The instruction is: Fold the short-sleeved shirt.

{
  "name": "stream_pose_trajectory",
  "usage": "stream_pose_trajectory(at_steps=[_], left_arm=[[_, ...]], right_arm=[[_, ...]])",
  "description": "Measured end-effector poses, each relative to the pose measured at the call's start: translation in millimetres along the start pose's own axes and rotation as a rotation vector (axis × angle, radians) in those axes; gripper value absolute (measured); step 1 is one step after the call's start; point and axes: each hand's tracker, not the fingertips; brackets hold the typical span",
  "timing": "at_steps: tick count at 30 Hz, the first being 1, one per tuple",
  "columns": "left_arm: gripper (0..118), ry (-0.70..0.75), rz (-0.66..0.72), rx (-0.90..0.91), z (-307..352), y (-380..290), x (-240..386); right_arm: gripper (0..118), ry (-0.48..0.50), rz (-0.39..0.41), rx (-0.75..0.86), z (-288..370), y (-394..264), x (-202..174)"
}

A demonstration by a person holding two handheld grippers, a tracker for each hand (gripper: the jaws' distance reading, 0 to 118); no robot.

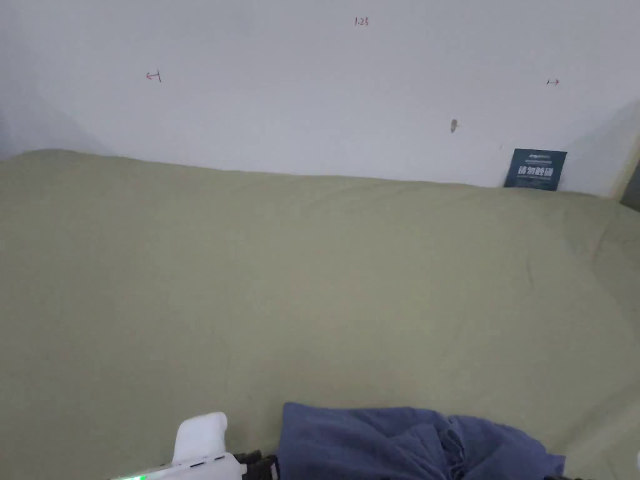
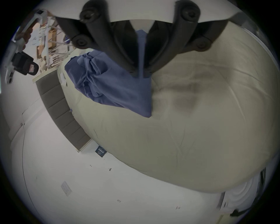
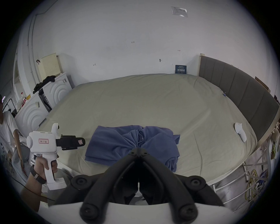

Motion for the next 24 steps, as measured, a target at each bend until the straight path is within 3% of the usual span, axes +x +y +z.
stream_pose_trajectory(at_steps=[2, 3, 4, 9, 11, 12, 13, 24], left_arm=[[71, -0.031, 0.052, -0.003, -3, -3, -6], [91, -0.04, 0.076, -0.02, -8, -4, -9], [98, -0.063, 0.1, -0.037, -13, -7, -11], [98, -0.095, 0.142, -0.066, -35, -21, -9], [89, -0.081, 0.137, -0.03, -35, -20, -2], [63, -0.076, 0.164, -0.032, -35, -18, 0], [12, -0.104, 0.202, -0.03, -32, -19, 1], [10, -0.134, 0.366, 0.079, -1, -15, -23]], right_arm=[[2, 0.006, 0.006, 0.0, 2, 2, -2], [2, 0.011, 0.01, 0.005, 4, 2, -3], [2, 0.015, 0.013, 0.008, 5, 3, -4], [2, 0.017, 0.015, 0.03, 12, 7, -4], [2, 0.016, 0.005, 0.035, 12, 7, -2], [2, 0.015, 0.001, 0.035, 12, 7, -1], [2, 0.014, -0.001, 0.036, 12, 7, -1], [2, 0.019, -0.005, 0.017, 15, -1, -4]])
